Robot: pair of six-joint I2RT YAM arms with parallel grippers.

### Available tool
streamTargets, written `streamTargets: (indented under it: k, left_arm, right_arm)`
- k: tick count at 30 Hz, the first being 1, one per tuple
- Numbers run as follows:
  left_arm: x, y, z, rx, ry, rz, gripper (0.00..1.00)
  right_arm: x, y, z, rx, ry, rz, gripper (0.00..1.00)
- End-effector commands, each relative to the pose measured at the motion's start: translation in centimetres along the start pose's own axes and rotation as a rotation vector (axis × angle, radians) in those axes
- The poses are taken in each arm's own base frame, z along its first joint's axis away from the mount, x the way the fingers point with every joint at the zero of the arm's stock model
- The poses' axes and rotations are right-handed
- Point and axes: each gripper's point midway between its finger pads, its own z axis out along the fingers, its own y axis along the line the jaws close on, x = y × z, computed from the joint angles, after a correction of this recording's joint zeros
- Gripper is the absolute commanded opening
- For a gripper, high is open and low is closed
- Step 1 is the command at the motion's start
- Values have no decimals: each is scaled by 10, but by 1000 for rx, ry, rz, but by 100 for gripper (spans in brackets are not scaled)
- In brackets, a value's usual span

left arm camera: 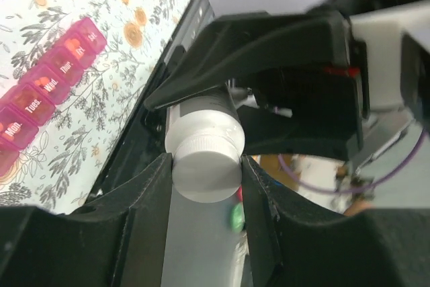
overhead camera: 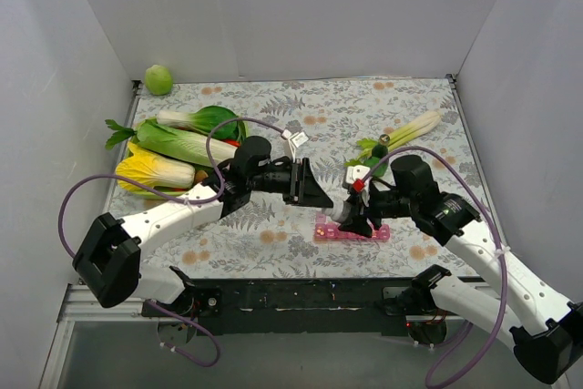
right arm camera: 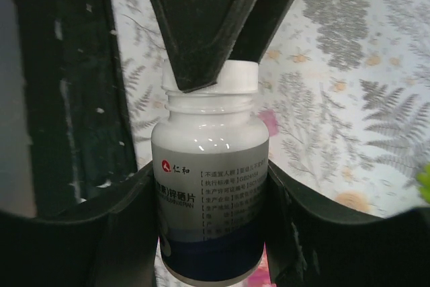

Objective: Sort the pills into containers

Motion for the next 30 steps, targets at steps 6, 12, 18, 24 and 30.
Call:
streamTargets:
  k: [6,12,18,24,30]
  left_arm:
    - [44,-54,-26,270,196,487,10]
    - [23,-56,-26,206,132,430,40]
    - [-3,-81,-44,186,-40,434,84]
    - [-19,-102,-65,151,-158,441,98]
    - [-39,-63,-82,-95,-317,180,98]
  right_arm:
    - [-81,50,-10,-372,-402,286,1]
    - [-77,43,-9,-361,-428,312,1]
    - [-72,38,-10,-315,-412,283,1]
    - [-74,30,-13,-267,-416,221,1]
    - [-76,4,-22,-82,-358,-17,1]
